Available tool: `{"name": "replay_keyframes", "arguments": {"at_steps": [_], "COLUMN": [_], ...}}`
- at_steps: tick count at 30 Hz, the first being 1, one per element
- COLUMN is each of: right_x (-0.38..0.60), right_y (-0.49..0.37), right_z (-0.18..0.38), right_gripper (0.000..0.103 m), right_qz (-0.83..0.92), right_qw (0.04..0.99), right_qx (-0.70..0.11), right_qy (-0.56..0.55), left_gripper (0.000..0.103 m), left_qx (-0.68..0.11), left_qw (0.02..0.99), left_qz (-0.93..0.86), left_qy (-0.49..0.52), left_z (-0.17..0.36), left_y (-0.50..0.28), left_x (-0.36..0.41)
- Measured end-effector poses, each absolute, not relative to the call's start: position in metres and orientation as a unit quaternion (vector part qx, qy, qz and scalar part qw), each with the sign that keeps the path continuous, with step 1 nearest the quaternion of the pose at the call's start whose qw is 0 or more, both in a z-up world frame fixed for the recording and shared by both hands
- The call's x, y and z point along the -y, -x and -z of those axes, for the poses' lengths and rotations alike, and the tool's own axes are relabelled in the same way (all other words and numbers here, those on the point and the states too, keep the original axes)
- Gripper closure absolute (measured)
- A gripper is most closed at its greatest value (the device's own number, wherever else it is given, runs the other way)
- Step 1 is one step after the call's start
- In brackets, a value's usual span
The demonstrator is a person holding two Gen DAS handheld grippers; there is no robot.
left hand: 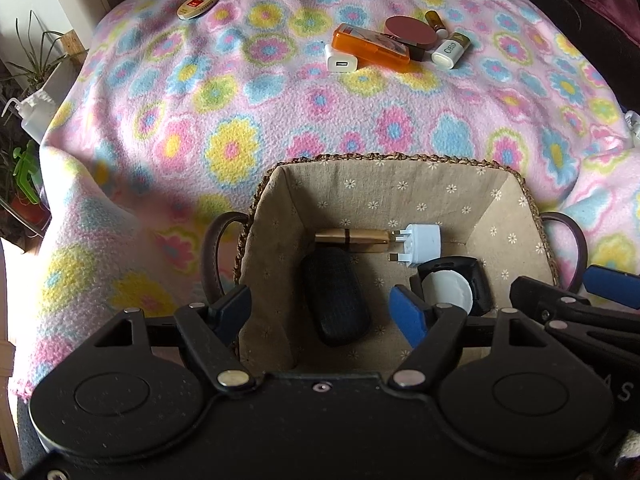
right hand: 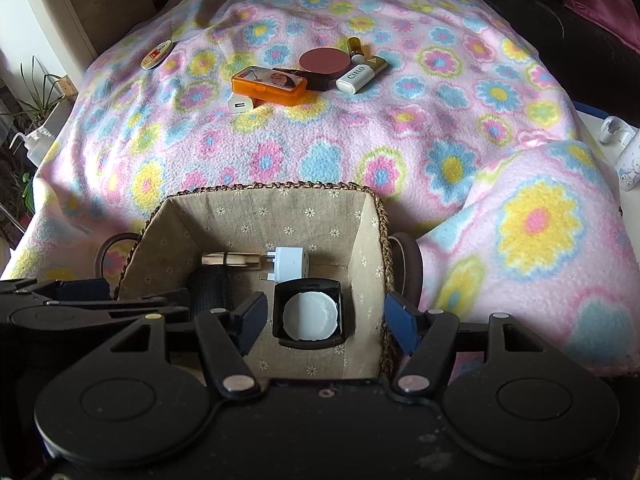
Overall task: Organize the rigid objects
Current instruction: 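Carry the lipstick and black compact over the basket and lower them in, then open both tools to release the gold lipstick and black compact in the basket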
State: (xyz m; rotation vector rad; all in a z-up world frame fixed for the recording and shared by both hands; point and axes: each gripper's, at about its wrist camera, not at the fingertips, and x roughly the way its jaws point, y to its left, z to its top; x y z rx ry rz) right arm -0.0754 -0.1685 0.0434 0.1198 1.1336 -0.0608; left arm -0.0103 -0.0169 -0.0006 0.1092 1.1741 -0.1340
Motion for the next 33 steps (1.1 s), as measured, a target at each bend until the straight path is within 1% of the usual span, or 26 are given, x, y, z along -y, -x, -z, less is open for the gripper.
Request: {"name": "replay_keyframes", "arguments": {"at_steps": [33], "right_x": [0.1699], "right_y": [0.0744], "right_z": [-0.0405], "right_gripper": [0.035], "right_qz": [0.030], "right_qw": [0.840], "right_qx": [-0.540], "right_qy": [-0.053], "left_gripper": [0.031], "left_qx": [-0.563], "left_qw": [0.823], "left_qz": [0.056], "left_qy": [-0.051], "left_z": [0.0050], "left_y": [0.0102], "left_x": [0.0163]}}
